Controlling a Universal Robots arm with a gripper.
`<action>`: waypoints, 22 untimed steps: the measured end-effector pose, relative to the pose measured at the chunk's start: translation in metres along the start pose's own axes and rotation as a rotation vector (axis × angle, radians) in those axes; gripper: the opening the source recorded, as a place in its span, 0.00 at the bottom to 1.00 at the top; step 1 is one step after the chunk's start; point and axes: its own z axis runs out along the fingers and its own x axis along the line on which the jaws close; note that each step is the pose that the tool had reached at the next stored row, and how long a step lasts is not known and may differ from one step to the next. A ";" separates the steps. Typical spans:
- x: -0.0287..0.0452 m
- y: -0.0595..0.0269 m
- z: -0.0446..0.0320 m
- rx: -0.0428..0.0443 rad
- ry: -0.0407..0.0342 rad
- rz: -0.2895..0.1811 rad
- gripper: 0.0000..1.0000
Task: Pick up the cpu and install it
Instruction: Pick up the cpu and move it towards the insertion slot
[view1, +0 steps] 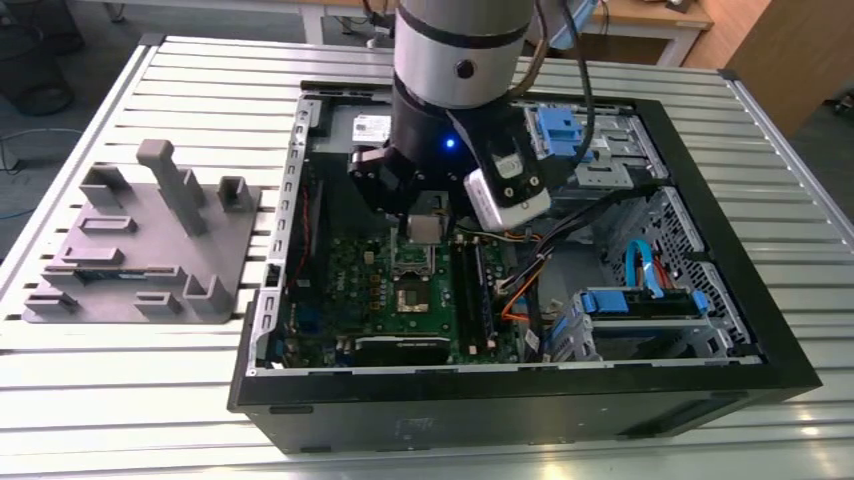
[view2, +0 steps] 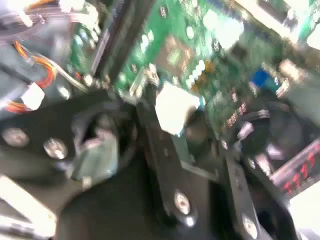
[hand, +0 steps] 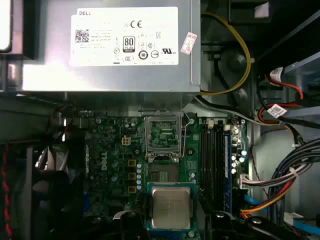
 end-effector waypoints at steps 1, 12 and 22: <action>0.0000 0.0002 -0.0045 0.0002 0.0000 0.000 0.47; 0.0005 0.0019 -0.0383 -0.0005 -0.0003 0.000 0.47; 0.0006 0.0024 -0.0467 -0.0006 -0.0003 0.000 0.47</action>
